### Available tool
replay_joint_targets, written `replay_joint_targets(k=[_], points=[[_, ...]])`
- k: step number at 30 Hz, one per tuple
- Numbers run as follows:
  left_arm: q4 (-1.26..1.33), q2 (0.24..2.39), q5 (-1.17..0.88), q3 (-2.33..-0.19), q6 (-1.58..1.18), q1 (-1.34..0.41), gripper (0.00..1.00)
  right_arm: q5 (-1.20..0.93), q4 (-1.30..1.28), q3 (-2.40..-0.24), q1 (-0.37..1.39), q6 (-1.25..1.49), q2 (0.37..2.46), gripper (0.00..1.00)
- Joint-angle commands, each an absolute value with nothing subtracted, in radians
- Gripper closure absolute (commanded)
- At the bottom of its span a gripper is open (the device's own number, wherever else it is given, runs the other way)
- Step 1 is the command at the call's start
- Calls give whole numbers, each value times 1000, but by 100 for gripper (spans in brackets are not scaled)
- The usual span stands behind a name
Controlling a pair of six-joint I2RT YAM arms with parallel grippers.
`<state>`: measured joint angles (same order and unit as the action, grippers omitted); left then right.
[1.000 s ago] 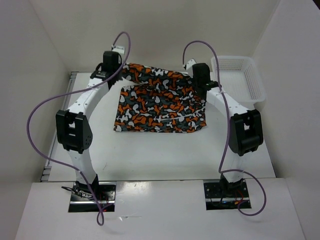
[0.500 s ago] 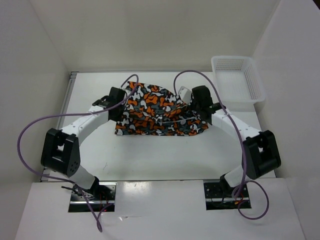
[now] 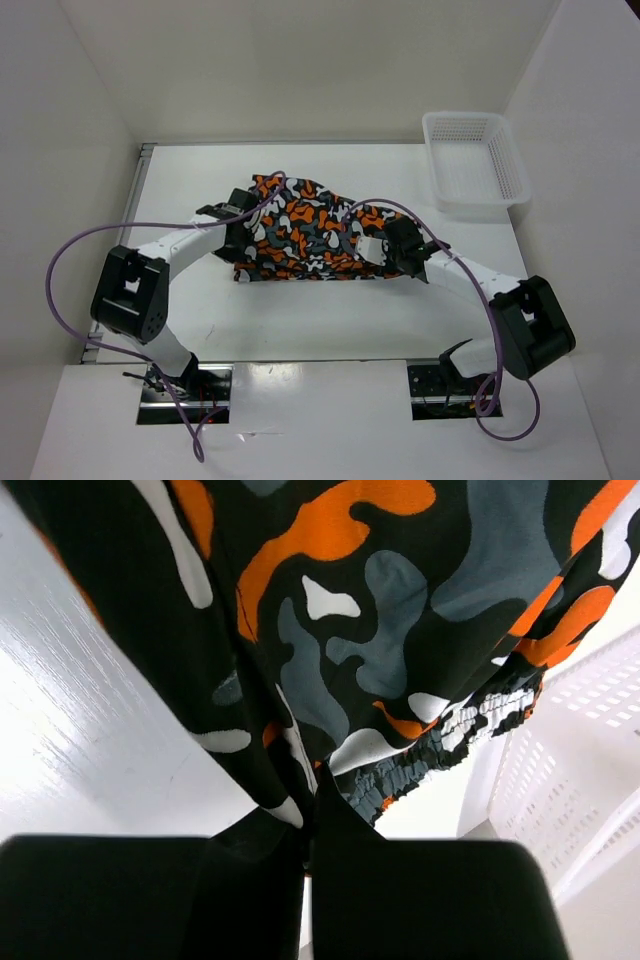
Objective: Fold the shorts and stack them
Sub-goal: Fold the shorts
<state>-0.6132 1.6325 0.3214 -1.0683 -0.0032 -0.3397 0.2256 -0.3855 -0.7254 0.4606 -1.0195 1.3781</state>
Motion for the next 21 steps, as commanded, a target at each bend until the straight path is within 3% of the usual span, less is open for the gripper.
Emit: replay_joint_targets(k=[1,4,5,7,9,10,15,18,21], points=[[-710,1574,272,-1118,0,-339,100,235,-382,-723,466,-1052,1342,99],[-805,1539,160,-1118,0,-366,97,235,-382,-713,466,-1052,1342,80],[-819,1528,160,-1071,0,-385,96,235,-382,-713,466,-1052,1342,64],[-854,1499,147,-1028,0,-419,85,235,-409,-733,466,-1034,1342,42],[-896,1487,147,-997,0,-416,77,212,-431,-808,466,-941,1321,31],[-911,1468,147,-997,0,-399,70,186,-474,-846,466,-902,1312,29],[-942,1387,81,-1066,0,-275,62,-13,-552,-1071,402,-614,1258,26],[-815,1409,81,-1153,0,-207,56,-81,-574,-1100,393,-487,1294,35],[-762,1482,6,-1242,0,-160,54,-91,-539,-1109,393,-407,1322,55]])
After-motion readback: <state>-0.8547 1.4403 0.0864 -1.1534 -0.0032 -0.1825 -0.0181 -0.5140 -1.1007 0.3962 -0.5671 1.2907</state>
